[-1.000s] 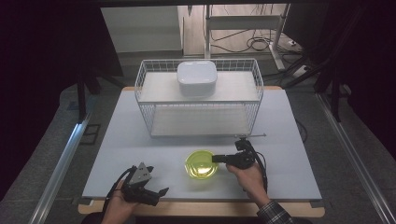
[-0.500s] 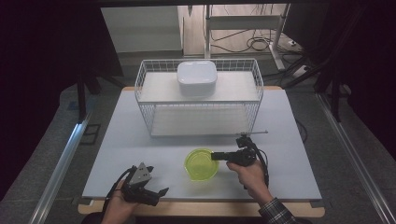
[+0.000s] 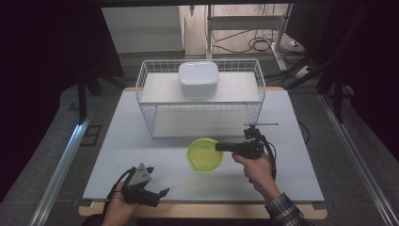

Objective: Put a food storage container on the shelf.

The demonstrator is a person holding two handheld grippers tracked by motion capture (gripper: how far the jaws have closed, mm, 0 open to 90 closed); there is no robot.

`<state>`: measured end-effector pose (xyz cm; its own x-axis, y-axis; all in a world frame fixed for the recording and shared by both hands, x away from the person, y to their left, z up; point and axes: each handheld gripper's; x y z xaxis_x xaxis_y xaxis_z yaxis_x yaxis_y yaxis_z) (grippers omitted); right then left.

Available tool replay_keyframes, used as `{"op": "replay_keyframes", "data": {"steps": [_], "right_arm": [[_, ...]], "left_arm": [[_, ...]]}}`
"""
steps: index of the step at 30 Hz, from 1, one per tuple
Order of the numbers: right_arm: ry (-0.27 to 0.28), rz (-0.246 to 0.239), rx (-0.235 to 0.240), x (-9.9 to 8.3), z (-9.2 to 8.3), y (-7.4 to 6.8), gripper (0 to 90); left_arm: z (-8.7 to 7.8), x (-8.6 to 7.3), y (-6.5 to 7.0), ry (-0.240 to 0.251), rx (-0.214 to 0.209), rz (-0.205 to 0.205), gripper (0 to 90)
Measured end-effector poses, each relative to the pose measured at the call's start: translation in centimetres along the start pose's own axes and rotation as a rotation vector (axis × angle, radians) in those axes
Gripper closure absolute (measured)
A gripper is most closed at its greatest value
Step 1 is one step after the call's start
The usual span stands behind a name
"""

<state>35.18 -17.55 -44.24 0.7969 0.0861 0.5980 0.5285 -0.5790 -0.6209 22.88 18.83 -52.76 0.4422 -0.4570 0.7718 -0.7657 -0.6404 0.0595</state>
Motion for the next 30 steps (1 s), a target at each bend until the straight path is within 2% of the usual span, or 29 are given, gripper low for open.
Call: {"op": "replay_keyframes", "data": {"steps": [12, 30], "right_arm": [[0.059, -0.034, 0.009, 2.7, -1.6, -1.6, 81.5], [0.136, -0.05, 0.036, 7.0, -3.6, -3.9, 81.5]], "left_arm": [[0.0, 0.0, 0.0, 0.0, -0.001, -0.002, 6.0], [-0.1, 0.0, -0.2, -0.003, 0.004, 0.004, 6.0]]}}
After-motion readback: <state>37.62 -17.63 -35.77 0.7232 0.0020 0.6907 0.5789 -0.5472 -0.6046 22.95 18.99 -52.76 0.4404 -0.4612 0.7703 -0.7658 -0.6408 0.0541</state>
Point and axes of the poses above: each handheld gripper's, and its own axes: z roughly forward along the jaws, x roughly out of its top, y roughly to its right, and after that the axes turned 5 degrees about -x, right-handed
